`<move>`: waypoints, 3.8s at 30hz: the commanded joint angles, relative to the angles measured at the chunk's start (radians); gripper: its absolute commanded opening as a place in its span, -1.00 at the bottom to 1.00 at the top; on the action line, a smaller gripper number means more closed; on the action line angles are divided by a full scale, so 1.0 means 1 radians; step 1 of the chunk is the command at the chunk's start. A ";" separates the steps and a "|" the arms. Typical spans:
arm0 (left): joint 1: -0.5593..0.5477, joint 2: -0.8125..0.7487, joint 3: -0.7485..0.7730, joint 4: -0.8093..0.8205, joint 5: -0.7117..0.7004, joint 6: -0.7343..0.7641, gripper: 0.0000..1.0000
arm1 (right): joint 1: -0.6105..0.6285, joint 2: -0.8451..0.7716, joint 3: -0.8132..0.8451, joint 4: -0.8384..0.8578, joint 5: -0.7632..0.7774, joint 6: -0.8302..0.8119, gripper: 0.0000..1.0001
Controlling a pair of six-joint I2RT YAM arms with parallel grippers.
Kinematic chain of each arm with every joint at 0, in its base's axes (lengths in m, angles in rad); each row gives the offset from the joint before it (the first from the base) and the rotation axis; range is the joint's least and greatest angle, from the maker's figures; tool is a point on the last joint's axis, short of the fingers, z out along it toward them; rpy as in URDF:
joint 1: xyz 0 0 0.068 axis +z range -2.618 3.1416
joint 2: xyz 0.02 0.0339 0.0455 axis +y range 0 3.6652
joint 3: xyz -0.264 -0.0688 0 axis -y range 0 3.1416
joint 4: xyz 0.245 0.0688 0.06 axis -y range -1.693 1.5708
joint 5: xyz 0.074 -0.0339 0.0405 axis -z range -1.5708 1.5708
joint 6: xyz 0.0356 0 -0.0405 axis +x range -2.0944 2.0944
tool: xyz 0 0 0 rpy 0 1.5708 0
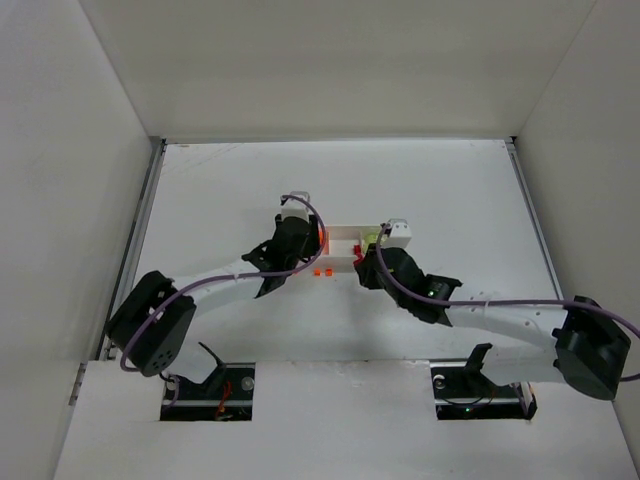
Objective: Sort the legos into containers by color
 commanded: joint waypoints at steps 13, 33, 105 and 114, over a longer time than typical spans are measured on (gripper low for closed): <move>-0.093 -0.325 -0.256 -0.057 -0.061 -0.108 -0.22 | -0.136 0.304 0.257 0.116 -0.073 -0.105 -0.38; -0.205 -0.112 -0.228 0.059 -0.054 -0.111 -0.31 | -0.141 -0.117 -0.105 -0.087 0.068 0.107 -0.49; 0.011 0.017 0.032 0.067 -0.003 -0.013 -0.71 | -0.131 0.192 -0.064 0.005 0.080 0.170 -0.41; -0.011 -0.046 0.016 0.078 -0.039 -0.022 0.09 | -0.021 0.036 -0.070 -0.002 0.073 0.159 -0.42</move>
